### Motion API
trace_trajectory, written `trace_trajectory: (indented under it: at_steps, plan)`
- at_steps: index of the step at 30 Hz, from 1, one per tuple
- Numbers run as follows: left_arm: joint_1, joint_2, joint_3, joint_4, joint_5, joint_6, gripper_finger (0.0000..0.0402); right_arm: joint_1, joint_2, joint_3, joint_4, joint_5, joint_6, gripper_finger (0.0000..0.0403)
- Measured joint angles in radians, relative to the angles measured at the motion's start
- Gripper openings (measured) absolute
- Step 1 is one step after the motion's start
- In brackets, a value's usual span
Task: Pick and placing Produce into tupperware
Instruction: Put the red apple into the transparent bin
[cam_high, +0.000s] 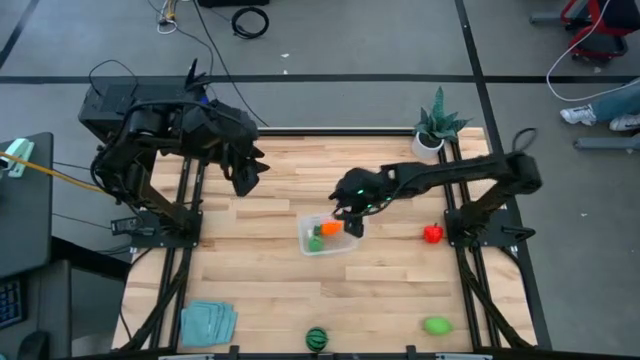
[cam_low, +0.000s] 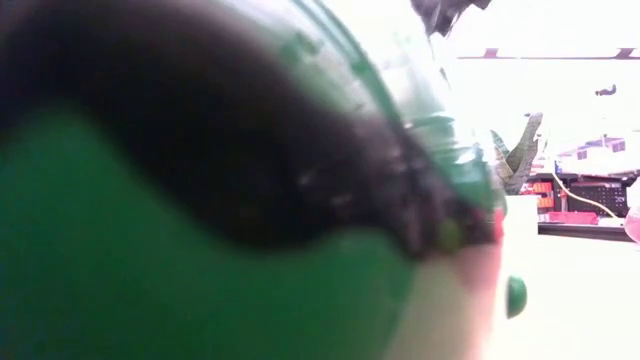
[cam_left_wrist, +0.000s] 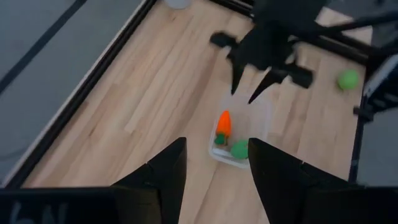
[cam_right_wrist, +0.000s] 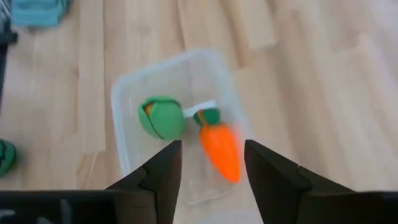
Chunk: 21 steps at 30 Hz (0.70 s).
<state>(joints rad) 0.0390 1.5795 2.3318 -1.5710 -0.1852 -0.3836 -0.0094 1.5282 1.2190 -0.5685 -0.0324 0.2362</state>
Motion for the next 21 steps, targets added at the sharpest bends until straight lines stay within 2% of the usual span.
trace_trajectory:
  at_steps: [4,9,13,17,21]
  plan:
    - [0.043,-0.001,-0.016,0.0,-0.025,-0.08,0.0177,0.0,-0.113,0.0,-0.025,0.055,-0.01,0.015]
    - [0.071,0.001,-0.096,0.0,-0.025,-0.109,0.0176,0.0,-0.217,0.0,-0.068,0.059,-0.075,0.0108]
    - [0.032,0.001,-0.178,0.015,-0.025,-0.134,0.0172,0.0,-0.285,0.0,-0.141,0.011,-0.121,0.0064]
    - [-0.036,0.001,-0.243,0.1,-0.024,-0.206,0.0174,0.017,-0.362,0.0,-0.238,-0.061,-0.105,0.0015]
    - [-0.098,0.004,-0.247,0.156,-0.024,-0.257,0.0173,0.087,-0.427,0.0,-0.372,-0.066,-0.033,0.001]
